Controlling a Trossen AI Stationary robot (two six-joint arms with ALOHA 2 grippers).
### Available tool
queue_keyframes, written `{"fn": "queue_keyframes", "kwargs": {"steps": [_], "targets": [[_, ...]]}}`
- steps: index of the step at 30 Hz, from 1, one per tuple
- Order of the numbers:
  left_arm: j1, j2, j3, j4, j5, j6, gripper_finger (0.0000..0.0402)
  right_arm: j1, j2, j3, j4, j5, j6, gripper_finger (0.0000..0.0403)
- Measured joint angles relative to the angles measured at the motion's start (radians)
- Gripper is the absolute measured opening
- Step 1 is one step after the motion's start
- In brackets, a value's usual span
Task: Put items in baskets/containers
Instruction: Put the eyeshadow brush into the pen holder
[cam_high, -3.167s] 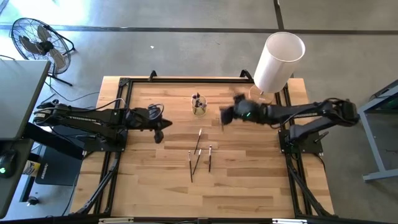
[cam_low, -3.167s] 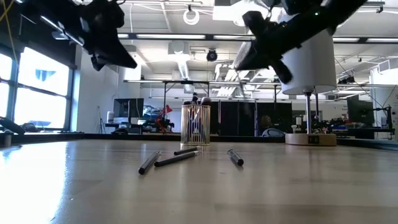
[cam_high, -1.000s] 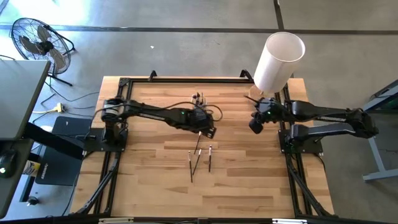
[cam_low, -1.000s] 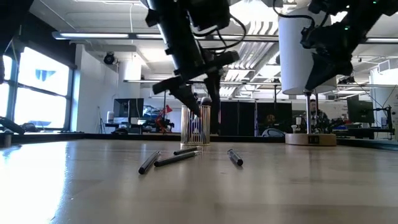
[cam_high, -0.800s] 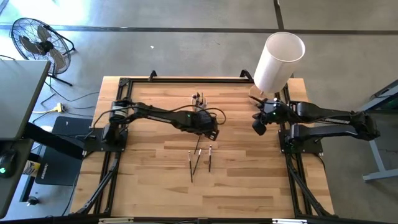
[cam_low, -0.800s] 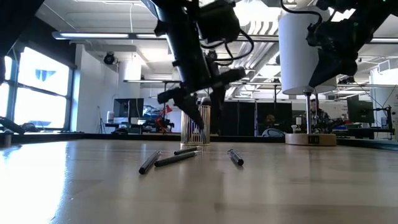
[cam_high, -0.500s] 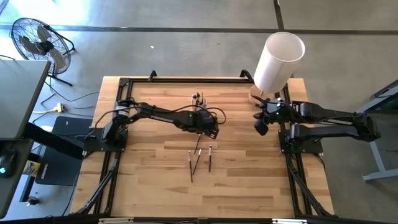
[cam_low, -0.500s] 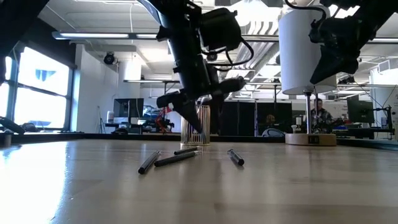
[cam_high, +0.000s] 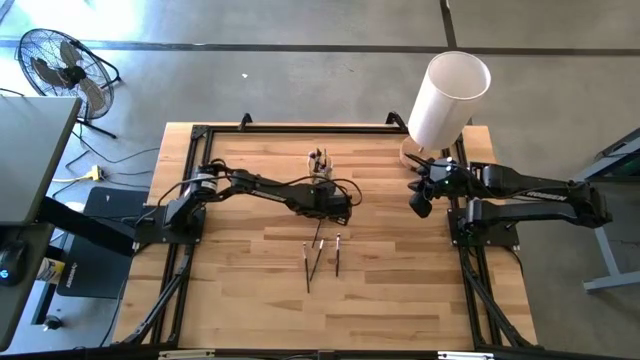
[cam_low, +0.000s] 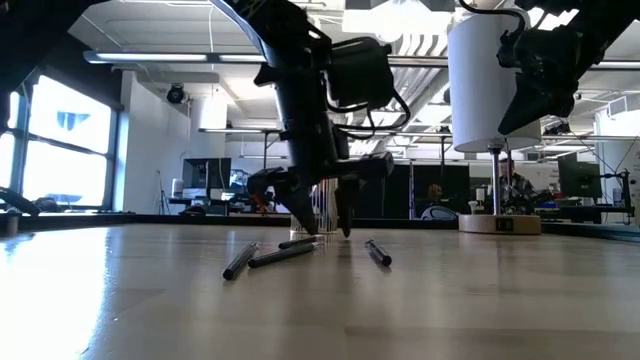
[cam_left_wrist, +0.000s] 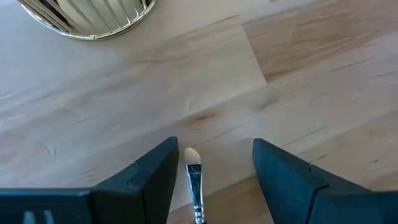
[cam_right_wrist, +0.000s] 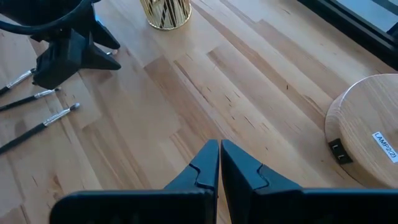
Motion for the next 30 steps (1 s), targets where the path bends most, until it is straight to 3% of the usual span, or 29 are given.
{"fn": "queue_keyframes", "kwargs": {"steps": [4, 13, 25, 30], "targets": [[0.001, 0.002, 0.000, -0.014, 0.000, -0.030, 0.0163, 0.000, 0.000, 0.000, 0.000, 0.000, 0.000, 0.0012], [0.002, 0.004, -0.002, -0.068, 0.033, -0.049, 0.0010, 0.000, 0.000, 0.000, 0.000, 0.000, -0.013, 0.0012], [-0.022, -0.077, -0.012, -0.078, 0.106, -0.016, 0.0001, 0.000, 0.000, 0.000, 0.000, -0.001, -0.023, 0.0012], [-0.067, -0.172, -0.008, -0.066, -0.003, -0.019, 0.0000, 0.000, 0.000, 0.000, 0.000, -0.001, -0.024, 0.0012]]}}
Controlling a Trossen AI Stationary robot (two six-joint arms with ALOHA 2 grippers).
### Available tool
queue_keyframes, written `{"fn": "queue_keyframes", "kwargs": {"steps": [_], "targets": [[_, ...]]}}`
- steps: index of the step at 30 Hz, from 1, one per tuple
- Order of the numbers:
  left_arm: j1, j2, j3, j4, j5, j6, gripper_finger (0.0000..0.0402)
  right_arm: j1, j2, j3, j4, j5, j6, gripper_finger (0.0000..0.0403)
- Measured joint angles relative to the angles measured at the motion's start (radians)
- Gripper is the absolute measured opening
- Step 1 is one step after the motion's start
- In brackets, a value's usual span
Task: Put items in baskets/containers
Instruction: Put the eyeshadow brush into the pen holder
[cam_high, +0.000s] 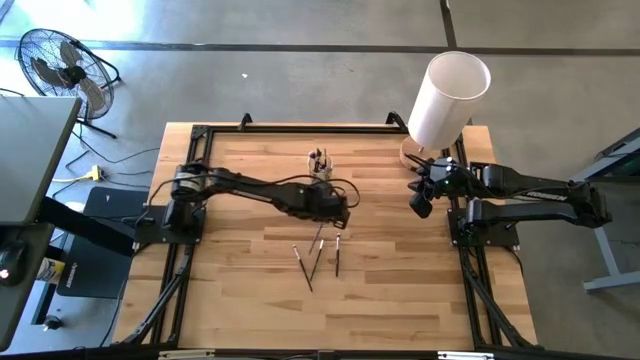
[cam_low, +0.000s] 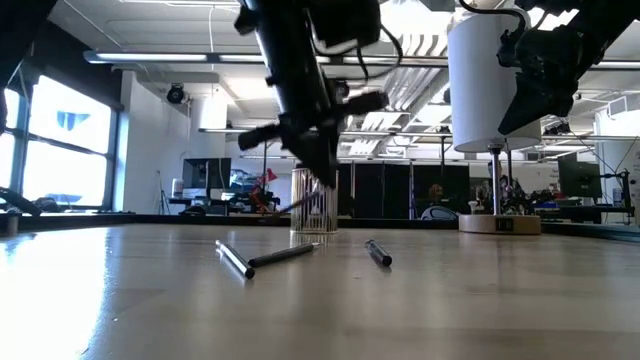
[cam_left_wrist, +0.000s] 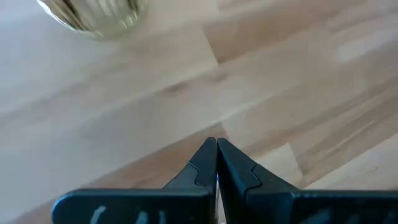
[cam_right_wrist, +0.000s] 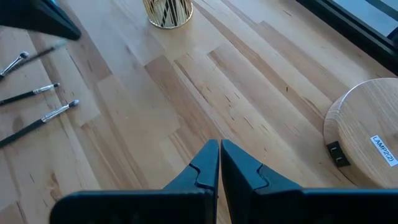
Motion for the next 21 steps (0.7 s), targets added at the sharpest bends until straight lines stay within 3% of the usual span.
{"fn": "queue_keyframes", "kwargs": {"steps": [7, 13, 21], "targets": [[-0.048, -0.075, 0.005, 0.055, -0.148, -0.018, 0.0000, 0.000, 0.000, 0.000, 0.011, 0.003, -0.010, 0.0012], [-0.022, -0.148, 0.001, 0.068, -0.232, 0.040, 0.0000, 0.000, 0.000, 0.000, 0.051, 0.004, -0.018, 0.0012], [0.104, -0.233, 0.003, 0.189, -0.221, 0.263, 0.0000, 0.000, 0.002, 0.000, 0.117, 0.004, -0.014, 0.0012]]}}
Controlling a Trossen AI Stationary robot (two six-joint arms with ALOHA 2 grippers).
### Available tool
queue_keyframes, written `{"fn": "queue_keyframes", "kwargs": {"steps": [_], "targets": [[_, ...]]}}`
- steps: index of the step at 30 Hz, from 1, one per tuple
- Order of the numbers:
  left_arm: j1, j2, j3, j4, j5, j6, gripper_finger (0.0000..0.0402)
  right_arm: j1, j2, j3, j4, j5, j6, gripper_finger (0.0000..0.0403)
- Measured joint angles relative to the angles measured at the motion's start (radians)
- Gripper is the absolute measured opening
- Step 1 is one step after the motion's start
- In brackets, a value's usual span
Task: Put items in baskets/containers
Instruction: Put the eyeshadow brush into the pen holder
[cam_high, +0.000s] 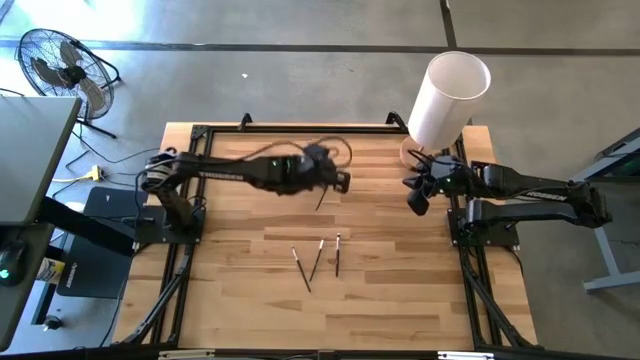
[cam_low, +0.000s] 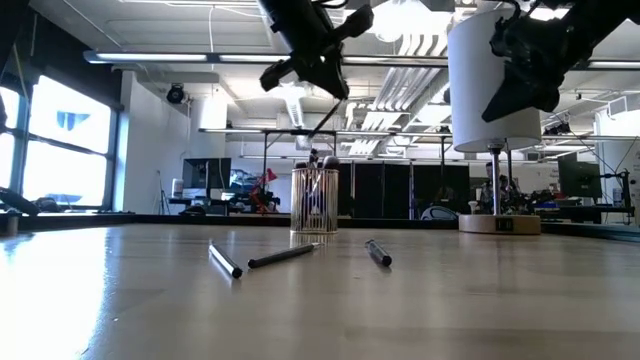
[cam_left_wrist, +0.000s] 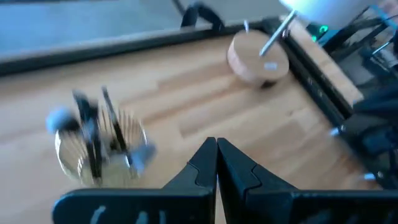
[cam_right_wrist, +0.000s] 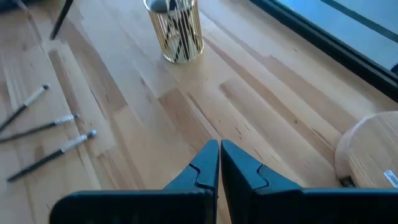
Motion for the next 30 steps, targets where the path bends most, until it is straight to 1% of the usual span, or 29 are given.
{"fn": "queue_keyframes", "kwargs": {"steps": [3, 8, 11, 13, 17, 19, 21, 25, 30], "targets": [[0.064, -0.011, 0.000, 0.067, 0.050, 0.100, 0.0000, 0.000, 0.000, 0.000, 0.028, 0.000, 0.005, 0.0012], [0.175, -0.011, 0.000, 0.164, 0.167, 0.264, 0.0000, 0.000, 0.002, 0.001, 0.091, 0.002, 0.008, 0.0012], [0.238, -0.011, 0.001, 0.197, 0.221, 0.336, 0.0000, 0.000, 0.002, 0.001, 0.118, 0.034, 0.032, 0.0012], [0.276, -0.010, 0.001, 0.256, 0.262, 0.406, 0.0000, 0.000, 0.002, 0.001, 0.127, 0.056, 0.059, 0.0012], [0.344, -0.011, 0.001, 0.344, 0.370, 0.498, 0.0000, 0.000, 0.002, 0.001, 0.133, 0.088, 0.117, 0.0012], [0.374, -0.011, 0.001, 0.363, 0.419, 0.528, 0.0000, 0.000, 0.002, 0.001, 0.133, 0.107, 0.150, 0.0012], [0.396, -0.011, -0.018, 0.416, 0.474, 0.551, 0.0000, 0.000, 0.002, 0.001, 0.132, 0.129, 0.181, 0.0012], [0.429, -0.011, -0.104, 0.551, 0.577, 0.552, 0.0000, 0.000, 0.002, 0.001, 0.132, 0.167, 0.239, 0.0012], [0.457, -0.011, -0.217, 0.731, 0.710, 0.539, 0.0000, 0.000, 0.002, 0.001, 0.132, 0.176, 0.299, 0.0012]]}}
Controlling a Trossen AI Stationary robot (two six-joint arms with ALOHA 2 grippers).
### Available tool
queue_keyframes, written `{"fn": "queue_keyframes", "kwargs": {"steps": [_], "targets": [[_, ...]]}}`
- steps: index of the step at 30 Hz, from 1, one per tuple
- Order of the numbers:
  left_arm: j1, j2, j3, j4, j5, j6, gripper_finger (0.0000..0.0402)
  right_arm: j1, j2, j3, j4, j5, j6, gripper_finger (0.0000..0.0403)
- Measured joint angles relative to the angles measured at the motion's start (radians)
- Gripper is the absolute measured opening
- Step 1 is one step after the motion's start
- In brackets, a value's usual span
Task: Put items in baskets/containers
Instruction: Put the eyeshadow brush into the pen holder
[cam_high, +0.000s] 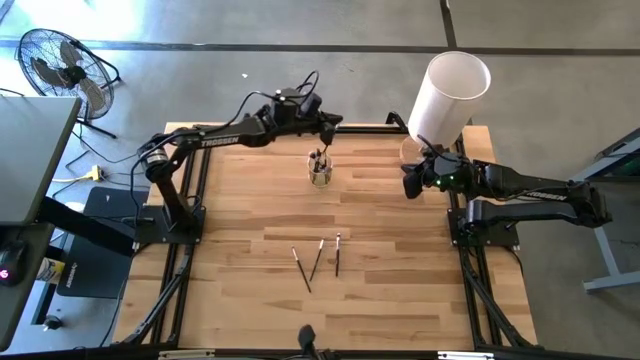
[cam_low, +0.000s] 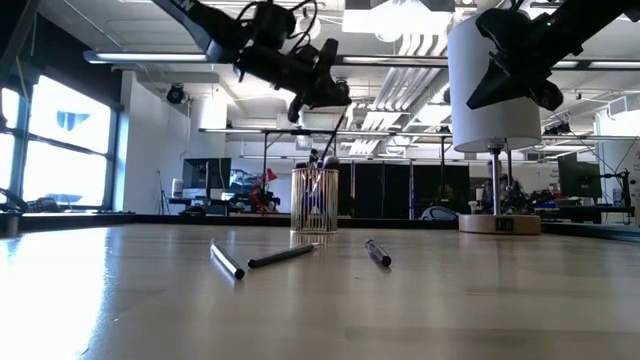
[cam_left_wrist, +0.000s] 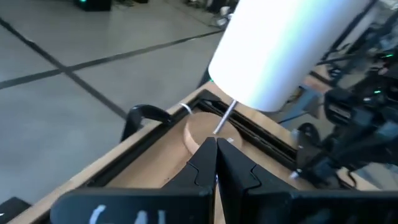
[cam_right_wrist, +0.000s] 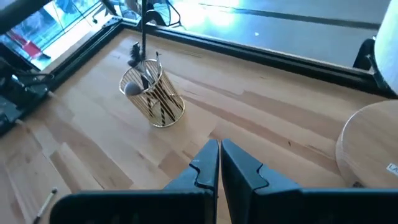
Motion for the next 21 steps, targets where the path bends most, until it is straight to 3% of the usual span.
{"fn": "queue_keyframes", "kwargs": {"steps": [15, 21], "targets": [[-0.002, 0.000, -0.361, 0.486, 0.075, -0.016, 0.0000, 0.000, 0.000, 0.000, 0.004, -0.011, 0.084, 0.0012], [-0.002, 0.000, -0.375, 0.456, 0.143, -0.008, 0.0017, 0.000, 0.000, 0.000, 0.005, -0.003, 0.059, 0.0012]]}}
